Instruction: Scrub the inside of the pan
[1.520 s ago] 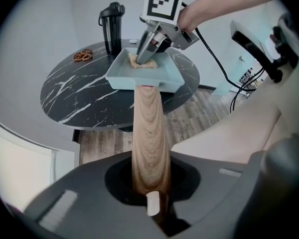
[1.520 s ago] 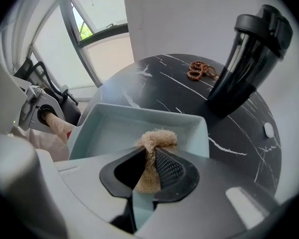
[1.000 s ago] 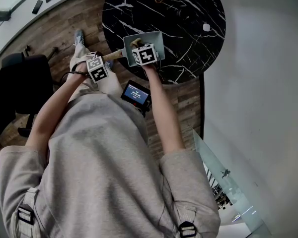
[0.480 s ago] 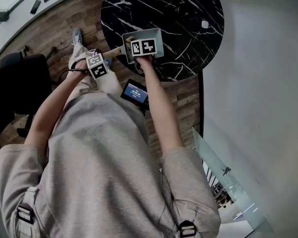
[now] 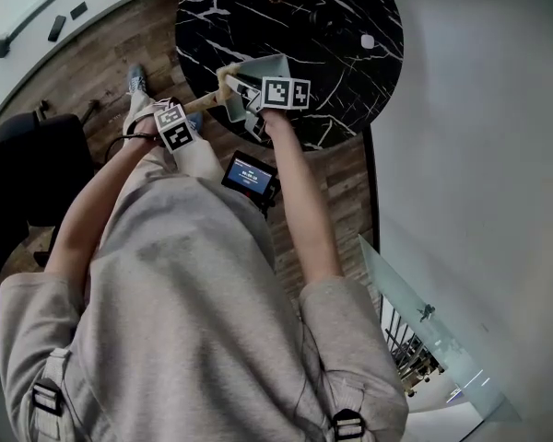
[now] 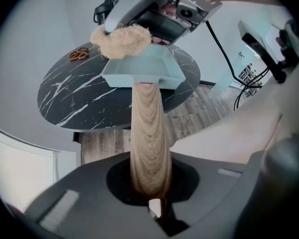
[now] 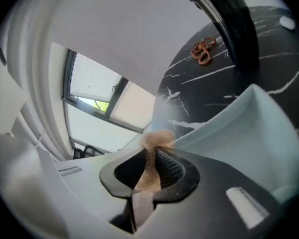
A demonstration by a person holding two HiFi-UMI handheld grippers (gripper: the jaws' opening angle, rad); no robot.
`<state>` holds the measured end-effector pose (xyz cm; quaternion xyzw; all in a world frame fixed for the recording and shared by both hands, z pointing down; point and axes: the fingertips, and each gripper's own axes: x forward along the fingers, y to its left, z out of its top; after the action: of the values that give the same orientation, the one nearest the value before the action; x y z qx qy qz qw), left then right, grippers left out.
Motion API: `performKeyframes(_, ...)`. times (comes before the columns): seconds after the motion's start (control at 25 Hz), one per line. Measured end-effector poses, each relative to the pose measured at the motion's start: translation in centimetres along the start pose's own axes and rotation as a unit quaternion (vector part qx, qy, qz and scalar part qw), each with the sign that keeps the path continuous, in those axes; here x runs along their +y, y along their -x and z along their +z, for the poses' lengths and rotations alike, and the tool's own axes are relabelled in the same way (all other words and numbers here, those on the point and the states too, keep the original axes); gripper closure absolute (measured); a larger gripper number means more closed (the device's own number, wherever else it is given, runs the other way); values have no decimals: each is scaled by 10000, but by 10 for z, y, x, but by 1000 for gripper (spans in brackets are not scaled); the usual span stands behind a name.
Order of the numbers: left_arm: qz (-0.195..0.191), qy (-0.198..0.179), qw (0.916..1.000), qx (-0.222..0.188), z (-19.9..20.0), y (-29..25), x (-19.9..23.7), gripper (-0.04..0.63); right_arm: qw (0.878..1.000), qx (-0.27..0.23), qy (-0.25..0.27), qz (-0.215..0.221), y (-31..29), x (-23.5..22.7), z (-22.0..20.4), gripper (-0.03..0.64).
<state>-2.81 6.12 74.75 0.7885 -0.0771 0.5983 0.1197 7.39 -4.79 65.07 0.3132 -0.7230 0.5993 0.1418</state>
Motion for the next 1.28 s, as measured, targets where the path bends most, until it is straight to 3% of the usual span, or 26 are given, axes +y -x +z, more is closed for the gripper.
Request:
performKeyframes(0.04, -3, -4, 10000, -3, 0, 0, 0, 586, 9997, -57, 204, -143, 8, -3, 4, 545)
performKeyframes(0.12, 2, 12, 10000, -10, 0, 1, 1, 586, 9930, 58, 833, -835, 24, -21, 10, 545)
performKeyframes(0.2, 17, 58, 10000, -1, -1, 1, 1, 586, 9731, 305, 1503, -1718, 42, -51, 13, 544)
performKeyframes(0.32, 16, 106, 9999, 23, -3, 1, -2, 586, 9334, 628, 2180, -2781, 68, -93, 17, 543)
performKeyframes(0.64, 23, 135, 9999, 8, -5, 1, -3, 586, 8754, 1321, 2942, -3600, 69, -130, -2, 543)
performKeyframes(0.72, 15, 149, 9999, 3, -6, 1, -2, 587, 8757, 1307, 2889, -3642, 66, -132, -4, 545)
performKeyframes(0.88, 36, 178, 9998, -14, -5, 1, -1, 586, 9047, 1330, 2208, -3392, 65, -135, -15, 545)
performKeyframes(1.08, -24, 241, 9997, 49, -6, 0, -2, 588, 8915, 1626, 2541, -3380, 59, -128, -27, 546)
performKeyframes(1.28, 8, 318, 9994, 107, -7, 0, -1, 583, 8899, 2033, 2625, -3128, 50, -118, -46, 546)
